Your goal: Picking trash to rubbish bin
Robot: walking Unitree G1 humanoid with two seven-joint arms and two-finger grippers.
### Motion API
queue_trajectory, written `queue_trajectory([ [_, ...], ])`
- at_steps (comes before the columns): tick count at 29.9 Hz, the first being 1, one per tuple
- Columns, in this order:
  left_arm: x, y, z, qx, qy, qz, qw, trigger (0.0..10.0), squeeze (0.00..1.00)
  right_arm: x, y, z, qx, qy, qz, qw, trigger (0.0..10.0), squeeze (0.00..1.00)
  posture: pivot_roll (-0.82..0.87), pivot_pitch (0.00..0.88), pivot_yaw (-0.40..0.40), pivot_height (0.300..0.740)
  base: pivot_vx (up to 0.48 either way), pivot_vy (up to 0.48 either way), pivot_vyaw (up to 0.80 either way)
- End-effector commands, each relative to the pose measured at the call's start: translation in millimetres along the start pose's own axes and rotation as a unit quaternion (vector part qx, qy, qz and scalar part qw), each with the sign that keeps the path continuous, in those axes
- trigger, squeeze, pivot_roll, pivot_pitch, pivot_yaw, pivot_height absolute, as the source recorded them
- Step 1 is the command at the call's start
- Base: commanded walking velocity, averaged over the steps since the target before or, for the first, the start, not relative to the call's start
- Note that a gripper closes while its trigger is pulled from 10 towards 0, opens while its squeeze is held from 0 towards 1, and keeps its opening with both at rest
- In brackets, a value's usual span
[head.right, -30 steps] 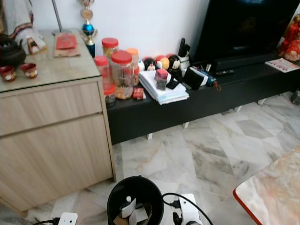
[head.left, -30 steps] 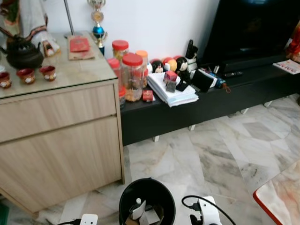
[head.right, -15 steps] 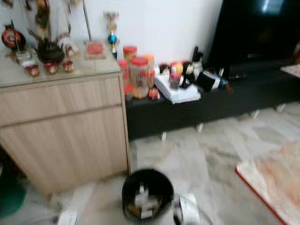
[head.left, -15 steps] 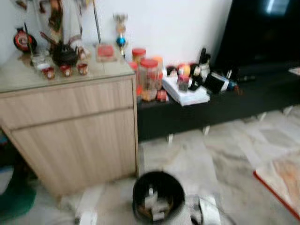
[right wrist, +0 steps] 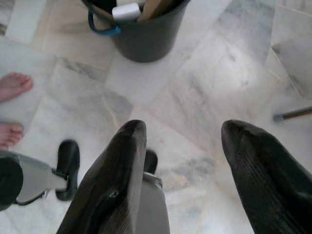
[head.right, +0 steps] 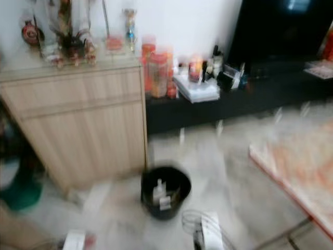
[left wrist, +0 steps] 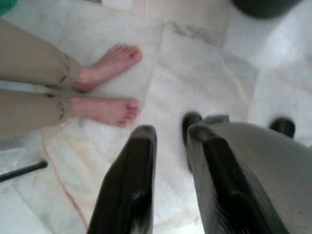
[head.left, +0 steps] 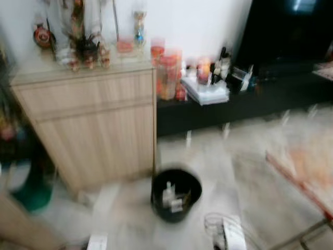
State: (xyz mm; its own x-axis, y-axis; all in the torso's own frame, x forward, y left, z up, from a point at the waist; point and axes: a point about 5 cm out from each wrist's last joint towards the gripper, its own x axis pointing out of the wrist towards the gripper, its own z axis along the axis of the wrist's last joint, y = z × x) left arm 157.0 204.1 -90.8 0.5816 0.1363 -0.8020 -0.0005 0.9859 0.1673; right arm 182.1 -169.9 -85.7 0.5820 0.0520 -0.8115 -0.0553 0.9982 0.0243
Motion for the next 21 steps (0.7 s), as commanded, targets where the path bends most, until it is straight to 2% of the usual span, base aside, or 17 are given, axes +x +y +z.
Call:
queue_trajectory([
  [1,-0.2,-4.0,-2.7,0.001,0.01,-0.006,1.0,10.0,0.0,0.8,-3.7,7.4,0.006,-0.012,-0.006,1.0,10.0,0.0,0.02,0.0,-0.076,0.74,-0.289,0.0,0.0],
  [13,0.0,-3.9,-2.2,0.003,0.011,-0.007,1.0,10.0,0.0,1.2,-2.7,9.3,0.007,-0.015,-0.007,1.0,10.0,0.0,0.01,0.0,-0.075,0.74,-0.287,0.0,0.0],
  [21,0.1,-3.1,-1.7,0.003,0.01,-0.005,1.0,10.0,0.0,1.1,-2.9,10.1,0.015,-0.02,-0.008,1.0,10.0,0.0,0.01,0.0,-0.073,0.74,0.0,0.0,0.0],
])
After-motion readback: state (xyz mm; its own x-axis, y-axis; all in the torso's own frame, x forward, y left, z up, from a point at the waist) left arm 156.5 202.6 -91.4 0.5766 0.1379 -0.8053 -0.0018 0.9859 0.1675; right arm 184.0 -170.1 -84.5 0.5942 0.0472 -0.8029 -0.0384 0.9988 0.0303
